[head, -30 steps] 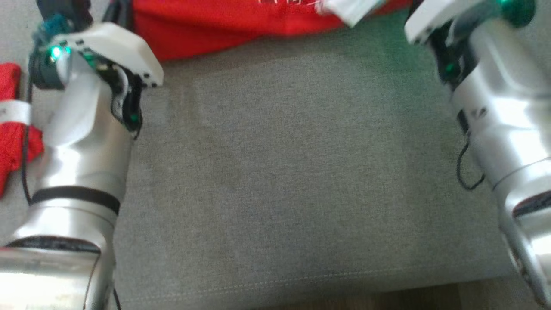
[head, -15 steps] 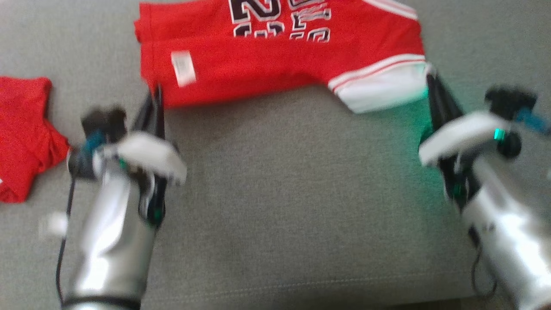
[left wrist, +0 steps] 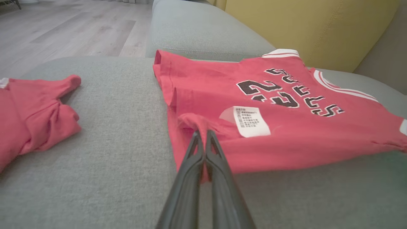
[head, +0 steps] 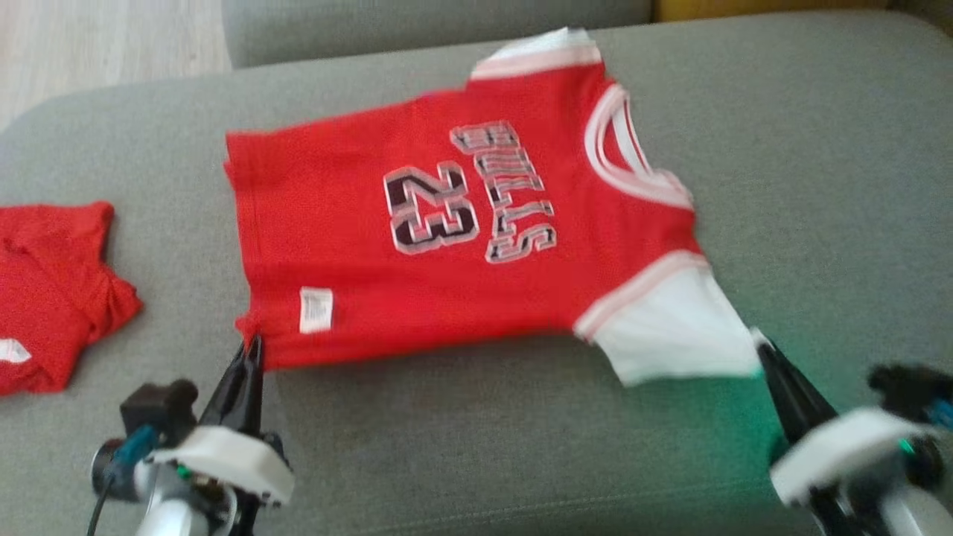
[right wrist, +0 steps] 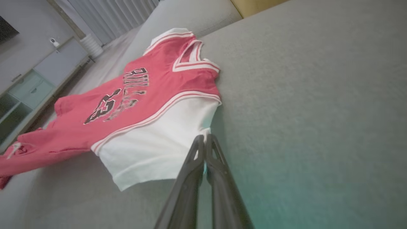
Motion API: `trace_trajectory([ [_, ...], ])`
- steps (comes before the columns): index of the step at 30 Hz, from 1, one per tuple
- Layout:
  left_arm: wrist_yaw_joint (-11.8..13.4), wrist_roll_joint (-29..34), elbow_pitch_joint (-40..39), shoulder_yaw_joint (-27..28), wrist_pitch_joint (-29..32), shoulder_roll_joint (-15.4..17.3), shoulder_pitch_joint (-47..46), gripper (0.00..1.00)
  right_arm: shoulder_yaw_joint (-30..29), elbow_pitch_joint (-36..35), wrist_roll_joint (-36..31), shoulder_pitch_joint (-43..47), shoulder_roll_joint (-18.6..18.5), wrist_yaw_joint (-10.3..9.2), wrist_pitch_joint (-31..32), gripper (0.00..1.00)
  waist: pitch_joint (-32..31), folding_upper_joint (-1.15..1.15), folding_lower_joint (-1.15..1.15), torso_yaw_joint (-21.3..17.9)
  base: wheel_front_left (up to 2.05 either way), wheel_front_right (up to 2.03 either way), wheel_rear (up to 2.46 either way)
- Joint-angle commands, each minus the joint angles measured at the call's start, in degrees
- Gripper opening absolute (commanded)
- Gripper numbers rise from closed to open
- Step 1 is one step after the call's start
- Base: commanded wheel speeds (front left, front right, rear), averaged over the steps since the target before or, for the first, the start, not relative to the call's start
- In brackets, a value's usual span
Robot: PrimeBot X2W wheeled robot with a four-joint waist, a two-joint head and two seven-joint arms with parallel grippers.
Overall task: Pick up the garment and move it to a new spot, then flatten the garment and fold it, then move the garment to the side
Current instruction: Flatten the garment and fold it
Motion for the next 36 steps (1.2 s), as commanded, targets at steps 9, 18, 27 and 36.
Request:
trace_trajectory([
  [9,4.4,-0.9,-23.4,2.2,10.9,2.1,11.2,0.0,-15.5,-33.4,-11.9,17.5,10.8,-0.04,23.3,0.0,-2.1,0.0,0.0,-0.6,0.0,0.0,0.0],
  [18,4.9,-2.7,-27.2,1.5,18.9,2.5,10.7,0.0,-16.5,-34.3,-12.8,12.2,12.8,-0.04,28.2,0.0,0.3,0.0,0.0,1.0,0.0,0.0,0.0],
  [27,2.4,-8.7,-20.5,1.9,28.3,3.4,-0.1,0.0,-14.5,-20.2,-12.4,-5.5,9.6,-0.04,27.7,0.0,5.6,0.0,0.0,3.0,0.0,0.0,0.0],
  [36,1.1,-12.1,-14.7,2.8,29.4,3.3,-8.8,0.0,-11.2,-3.2,-10.6,-21.2,6.4,-0.04,22.3,0.0,9.1,0.0,0.0,5.4,0.0,0.0,0.0],
])
